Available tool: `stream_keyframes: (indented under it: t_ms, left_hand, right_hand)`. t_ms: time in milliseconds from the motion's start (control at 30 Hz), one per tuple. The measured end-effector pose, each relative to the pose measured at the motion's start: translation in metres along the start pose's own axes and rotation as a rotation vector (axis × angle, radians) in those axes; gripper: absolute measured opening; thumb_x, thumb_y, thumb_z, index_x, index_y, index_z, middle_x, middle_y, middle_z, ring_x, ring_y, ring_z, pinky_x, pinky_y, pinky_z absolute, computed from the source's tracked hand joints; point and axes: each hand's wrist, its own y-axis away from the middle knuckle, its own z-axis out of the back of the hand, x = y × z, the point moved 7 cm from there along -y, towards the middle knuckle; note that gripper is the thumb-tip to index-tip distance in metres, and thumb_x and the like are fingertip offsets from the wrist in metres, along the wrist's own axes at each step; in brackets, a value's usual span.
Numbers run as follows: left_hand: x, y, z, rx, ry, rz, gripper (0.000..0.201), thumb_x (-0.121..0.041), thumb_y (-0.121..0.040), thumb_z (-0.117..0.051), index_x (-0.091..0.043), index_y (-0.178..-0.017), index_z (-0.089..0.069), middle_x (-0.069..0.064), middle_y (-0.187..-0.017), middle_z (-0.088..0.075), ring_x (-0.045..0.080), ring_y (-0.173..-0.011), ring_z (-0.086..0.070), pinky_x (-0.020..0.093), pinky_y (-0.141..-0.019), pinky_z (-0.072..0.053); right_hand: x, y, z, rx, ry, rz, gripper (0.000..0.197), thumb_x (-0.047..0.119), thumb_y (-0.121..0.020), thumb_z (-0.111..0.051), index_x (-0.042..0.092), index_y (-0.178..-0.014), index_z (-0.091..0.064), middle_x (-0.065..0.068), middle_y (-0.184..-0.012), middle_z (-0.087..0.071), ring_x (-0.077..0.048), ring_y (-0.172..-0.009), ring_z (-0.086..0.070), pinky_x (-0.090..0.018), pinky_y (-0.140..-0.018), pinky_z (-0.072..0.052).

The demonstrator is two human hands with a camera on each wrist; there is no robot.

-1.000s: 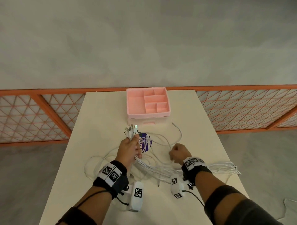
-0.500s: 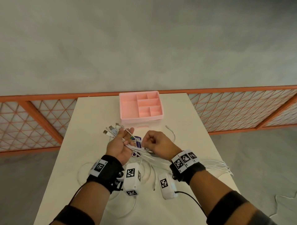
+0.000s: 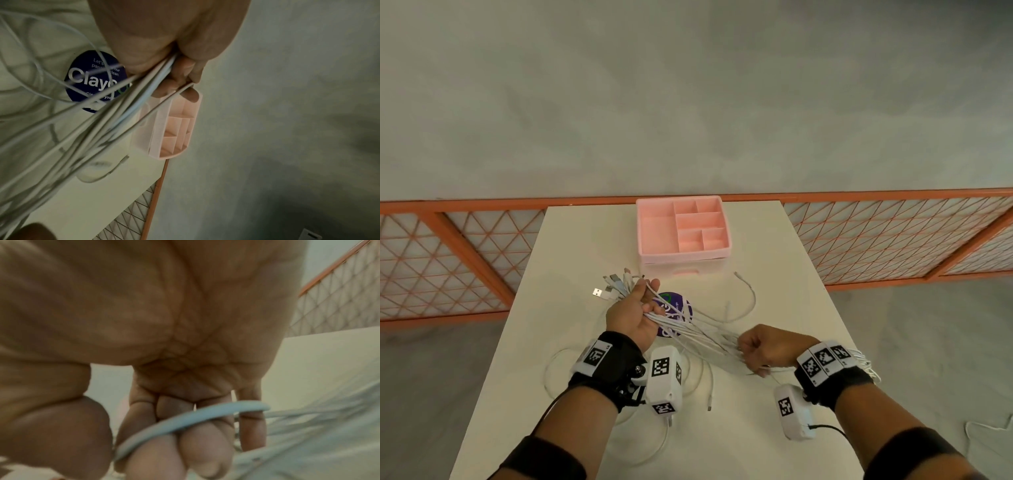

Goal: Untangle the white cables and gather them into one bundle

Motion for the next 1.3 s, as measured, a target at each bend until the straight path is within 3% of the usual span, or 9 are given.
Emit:
stream_keyframes:
  t_ms: [200,300,467,567,667,800,967,1133,1300]
  left_hand:
    - [0.004,0.002,0.002,-0.021,-0.038,-0.037,0.016,-0.013,-0.102,-0.053,-0.008,-0.089,-0.061,0.005,-0.069,-0.072,0.007,-0.035,-0.035,0.019,-0.038,-0.040]
    - [0.007,0.005,-0.002,0.003,-0.094,-0.076,0.011,-0.014,-0.100,-0.056,-0.008,-0.093,-0.063,0.005,-0.073,-0.072,0.007,-0.038,-0.035,0.019,-0.038,-0.039]
    - [0.000,0.009,-0.006,0.049,-0.173,-0.121,0.011,-0.013,-0.098,-0.060,-0.004,-0.093,-0.064,0.008,-0.081,-0.073,0.008,-0.042,-0.035,0.021,-0.040,-0.039]
    - [0.000,0.012,-0.008,0.048,-0.208,-0.128,0.011,-0.014,-0.096,-0.064,-0.003,-0.095,-0.066,0.009,-0.088,-0.075,0.008,-0.042,-0.038,0.022,-0.041,-0.040]
    - [-0.002,0.017,-0.012,0.036,-0.256,-0.164,0.011,-0.014,-0.094,-0.066,-0.003,-0.091,-0.067,0.009,-0.089,-0.077,0.011,-0.045,-0.052,0.025,-0.046,-0.039]
    - [-0.010,0.022,-0.010,0.016,-0.174,-0.197,0.014,-0.018,-0.094,-0.067,-0.005,-0.088,-0.068,0.010,-0.087,-0.075,0.012,-0.042,-0.051,0.028,-0.048,-0.037]
    - [-0.010,0.013,0.010,0.022,-0.131,-0.132,0.025,-0.029,-0.100,-0.058,-0.012,-0.083,-0.060,0.003,-0.068,-0.062,0.008,-0.037,-0.036,0.023,-0.039,-0.036]
    - [-0.008,0.010,0.010,0.028,-0.068,-0.070,0.028,-0.032,-0.103,-0.051,-0.015,-0.081,-0.056,0.000,-0.065,-0.062,0.007,-0.037,-0.032,0.021,-0.041,-0.035]
    - [-0.013,0.003,-0.004,0.124,0.132,-0.023,0.029,-0.035,-0.103,-0.047,-0.013,-0.086,-0.055,0.001,-0.082,-0.073,0.006,-0.034,-0.032,0.019,-0.042,-0.039]
  right_hand:
    - [-0.058,0.002,0.022,-0.057,0.293,-0.334,0.012,0.021,-0.065,-0.061,0.019,-0.056,-0.052,-0.004,-0.060,-0.067,-0.014,-0.050,-0.054,-0.025,-0.056,-0.042]
    - [-0.057,-0.009,0.032,-0.163,0.471,-0.389,0.003,0.020,-0.076,-0.062,0.018,-0.074,-0.063,-0.001,-0.078,-0.074,-0.017,-0.073,-0.067,-0.027,-0.071,-0.053]
    - [0.020,-0.023,0.043,-0.444,0.453,-0.073,0.021,0.019,-0.088,-0.050,0.012,-0.093,-0.069,-0.005,-0.099,-0.071,-0.023,-0.094,-0.066,-0.036,-0.086,-0.054]
    - [0.083,-0.023,0.036,-0.589,0.268,0.187,0.020,0.027,-0.093,-0.054,0.013,-0.092,-0.068,-0.001,-0.091,-0.071,-0.018,-0.084,-0.066,-0.035,-0.079,-0.054]
    - [0.125,-0.034,0.009,-0.467,0.072,0.302,0.024,0.037,-0.090,-0.061,0.015,-0.090,-0.069,0.003,-0.080,-0.071,-0.009,-0.072,-0.065,-0.029,-0.071,-0.053]
    - [0.146,-0.043,0.003,-0.526,-0.049,0.395,0.022,0.023,-0.096,-0.058,0.020,-0.075,-0.064,0.010,-0.053,-0.059,0.001,-0.047,-0.051,-0.024,-0.057,-0.044]
    - [0.161,-0.026,0.037,-0.718,-0.524,0.502,0.014,0.008,-0.097,-0.055,0.002,-0.090,-0.065,0.002,-0.057,-0.054,-0.010,-0.049,-0.047,-0.022,-0.052,-0.044]
    - [0.170,-0.019,0.043,-0.633,-0.536,0.631,0.018,0.005,-0.097,-0.055,0.013,-0.087,-0.067,-0.002,-0.062,-0.055,-0.016,-0.057,-0.050,-0.029,-0.059,-0.047]
    - [0.130,-0.031,0.009,-0.462,-0.329,0.512,0.010,0.012,-0.092,-0.064,0.010,-0.083,-0.068,0.000,-0.056,-0.056,-0.018,-0.053,-0.048,-0.031,-0.056,-0.041]
